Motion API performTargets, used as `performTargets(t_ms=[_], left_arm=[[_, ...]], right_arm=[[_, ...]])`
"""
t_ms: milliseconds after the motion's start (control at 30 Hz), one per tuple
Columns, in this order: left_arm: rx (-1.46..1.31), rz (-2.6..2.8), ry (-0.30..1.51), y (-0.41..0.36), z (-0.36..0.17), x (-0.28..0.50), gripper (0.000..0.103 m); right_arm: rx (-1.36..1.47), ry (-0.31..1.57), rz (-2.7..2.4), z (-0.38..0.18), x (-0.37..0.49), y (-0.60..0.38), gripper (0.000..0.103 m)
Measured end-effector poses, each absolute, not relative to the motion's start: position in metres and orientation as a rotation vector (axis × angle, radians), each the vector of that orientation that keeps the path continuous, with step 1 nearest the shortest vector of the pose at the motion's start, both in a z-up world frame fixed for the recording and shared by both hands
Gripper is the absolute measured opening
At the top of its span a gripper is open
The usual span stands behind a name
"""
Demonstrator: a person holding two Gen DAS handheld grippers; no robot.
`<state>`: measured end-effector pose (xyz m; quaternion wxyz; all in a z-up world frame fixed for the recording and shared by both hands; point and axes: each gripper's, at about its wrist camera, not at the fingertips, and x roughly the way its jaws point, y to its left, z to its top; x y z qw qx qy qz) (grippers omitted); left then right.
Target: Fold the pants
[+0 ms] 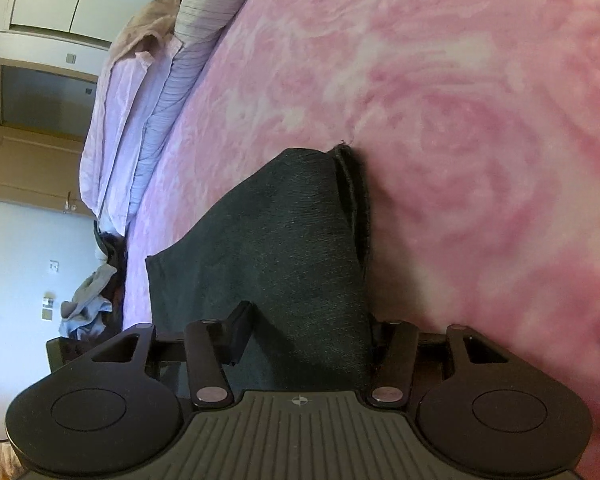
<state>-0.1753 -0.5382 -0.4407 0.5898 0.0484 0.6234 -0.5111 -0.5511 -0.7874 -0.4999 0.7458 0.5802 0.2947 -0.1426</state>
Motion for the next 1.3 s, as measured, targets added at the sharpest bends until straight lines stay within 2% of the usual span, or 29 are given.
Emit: performTargets(t_ms=[33, 167, 300, 400, 433, 467, 700, 733, 833, 867, 933, 967, 1033, 1067, 1100, 1300], left_arm=[[0.112, -1.191, 1.446, -0.538, -0.440, -0.175, 0.024], [0.164, -1.216, 1.392, -0.539, -0.423, -0.181, 0.015], [0.197, -1.238, 1.365, -0.539, -0.405, -0.183, 0.012], [0.195, -1.223, 1.403, -0.545, -0.411, -0.176, 0.012], [0.195, -1.216, 1.416, -0.547, -0.415, -0.175, 0.013], [0.205, -1.212, 1.422, -0.549, -0.418, -0.175, 0.013], [0.174, -1.199, 1.471, -0.546, -0.431, -0.168, 0.017], [0.180, -1.199, 1.475, -0.548, -0.431, -0.167, 0.018], [0.196, -1.196, 1.484, -0.549, -0.434, -0.167, 0.018], [0.194, -1.193, 1.487, -0.549, -0.435, -0.167, 0.018], [0.185, -1.186, 1.488, -0.549, -0.438, -0.167, 0.018], [0.182, -1.181, 1.486, -0.548, -0.438, -0.167, 0.018], [0.186, -1.169, 1.474, -0.548, -0.435, -0.171, 0.016], [0.196, -1.169, 1.461, -0.548, -0.432, -0.173, 0.016], [0.209, -1.169, 1.452, -0.548, -0.429, -0.176, 0.015], [0.292, -1.138, 1.429, -0.563, -0.421, -0.186, 0.014]], right_arm=[[1.269, 0.644, -0.327, -0.499, -0.552, -0.785, 0.043], [1.238, 0.630, -0.384, -0.482, -0.549, -0.769, 0.016], [1.113, 0.671, -0.478, -0.456, -0.537, -0.748, 0.015], [1.139, 0.711, -0.485, -0.465, -0.540, -0.749, 0.026], [1.155, 0.739, -0.504, -0.467, -0.542, -0.752, 0.041], [1.154, 0.766, -0.509, -0.468, -0.545, -0.755, 0.050], [1.171, 0.742, -0.458, -0.476, -0.562, -0.760, 0.058], [1.191, 0.714, -0.450, -0.480, -0.561, -0.761, 0.061], [1.217, 0.641, -0.368, -0.491, -0.549, -0.765, 0.085], [1.200, 0.637, -0.330, -0.492, -0.539, -0.766, 0.089], [1.120, 0.691, -0.289, -0.490, -0.515, -0.767, 0.089], [1.097, 0.707, -0.289, -0.488, -0.509, -0.766, 0.087], [1.066, 0.738, -0.350, -0.483, -0.511, -0.766, 0.052], [1.119, 0.698, -0.349, -0.484, -0.521, -0.769, 0.029], [1.213, 0.628, -0.330, -0.487, -0.534, -0.771, 0.020], [1.379, 0.558, -0.251, -0.518, -0.557, -0.773, 0.020]])
